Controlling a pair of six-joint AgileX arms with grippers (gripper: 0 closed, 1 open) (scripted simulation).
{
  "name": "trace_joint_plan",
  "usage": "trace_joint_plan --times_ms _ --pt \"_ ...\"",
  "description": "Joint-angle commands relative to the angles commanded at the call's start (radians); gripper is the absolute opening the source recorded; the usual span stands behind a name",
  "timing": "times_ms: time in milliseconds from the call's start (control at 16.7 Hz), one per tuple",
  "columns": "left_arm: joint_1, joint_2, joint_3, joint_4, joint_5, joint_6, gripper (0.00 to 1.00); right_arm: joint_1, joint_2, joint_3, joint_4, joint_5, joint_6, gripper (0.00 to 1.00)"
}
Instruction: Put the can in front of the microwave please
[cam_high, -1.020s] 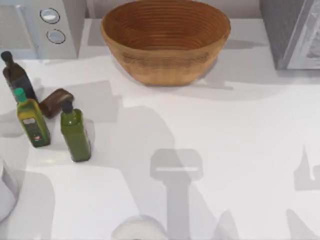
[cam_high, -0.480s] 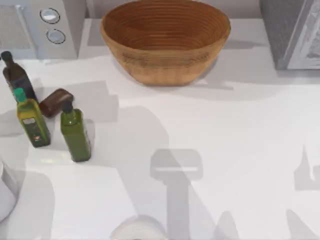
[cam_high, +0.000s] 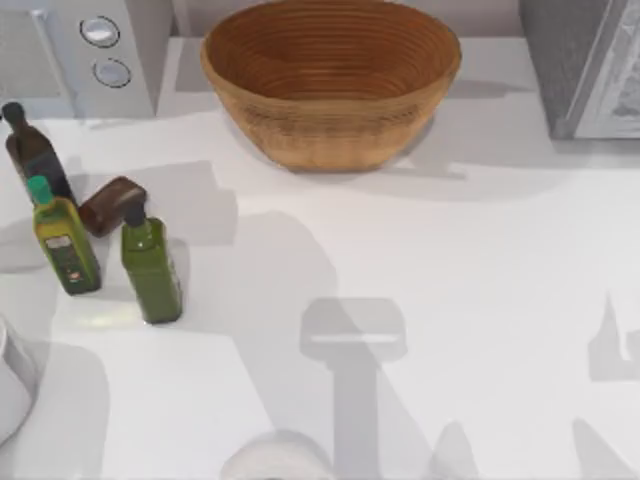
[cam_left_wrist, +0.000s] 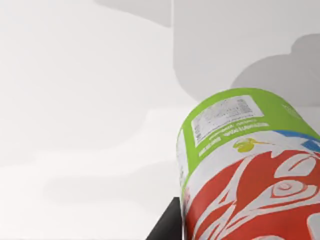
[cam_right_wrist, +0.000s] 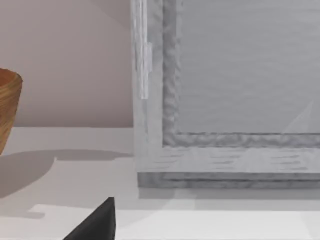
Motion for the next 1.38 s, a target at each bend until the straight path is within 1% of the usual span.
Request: trace_joint_plan --times_ms 300,360,900,1080,1380 --pt "0.0 0.0 0.0 0.0 0.0 0.0 0.98 0.0 0.0 0.0 0.0 0.0 0.0 1.0" --pt "0.0 0.0 0.0 0.0 0.0 0.0 1.0 0.0 0.0 0.0 0.0 0.0 0.0 1.0" --pt "-0.001 0.0 0.001 -0.003 -0.001 0.001 1.0 0.0 0.0 0.0 0.0 0.0 0.0 1.0" --pt "0.003 0.004 0.032 -0.053 -0.01 0.006 1.0 0.0 0.0 0.0 0.0 0.0 0.0 1.0" --pt "-0.002 0.005 0.144 -0.15 -0.006 0.002 1.0 0.0 0.0 0.0 0.0 0.0 0.0 1.0"
